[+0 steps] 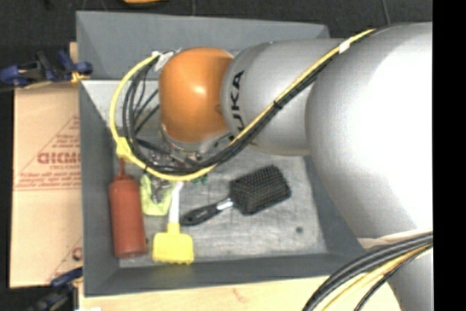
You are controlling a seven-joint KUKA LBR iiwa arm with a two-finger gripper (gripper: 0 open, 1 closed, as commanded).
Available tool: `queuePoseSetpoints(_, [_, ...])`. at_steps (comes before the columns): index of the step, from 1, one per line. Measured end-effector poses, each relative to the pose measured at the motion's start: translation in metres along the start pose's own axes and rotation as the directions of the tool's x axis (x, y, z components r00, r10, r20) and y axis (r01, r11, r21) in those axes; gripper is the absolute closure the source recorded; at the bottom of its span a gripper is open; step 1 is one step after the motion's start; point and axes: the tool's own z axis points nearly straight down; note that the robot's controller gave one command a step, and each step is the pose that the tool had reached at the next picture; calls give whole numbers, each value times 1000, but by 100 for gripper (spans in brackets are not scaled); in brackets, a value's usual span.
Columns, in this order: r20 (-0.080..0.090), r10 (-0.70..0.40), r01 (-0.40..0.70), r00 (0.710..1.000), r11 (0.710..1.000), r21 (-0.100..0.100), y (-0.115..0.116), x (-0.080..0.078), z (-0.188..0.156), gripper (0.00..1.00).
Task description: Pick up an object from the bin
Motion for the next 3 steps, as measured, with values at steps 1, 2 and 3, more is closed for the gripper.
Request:
queuePoseSetpoints(1, [-7,111,-111,994,994,-1,-10,20,-24,100])
queuePoseSetpoints(2, [-7,178,-178,984,984,1,-2,6,-79,100])
queuePoseSetpoints(3, [9,115,-115,993,993,-2,-7,26,-98,100])
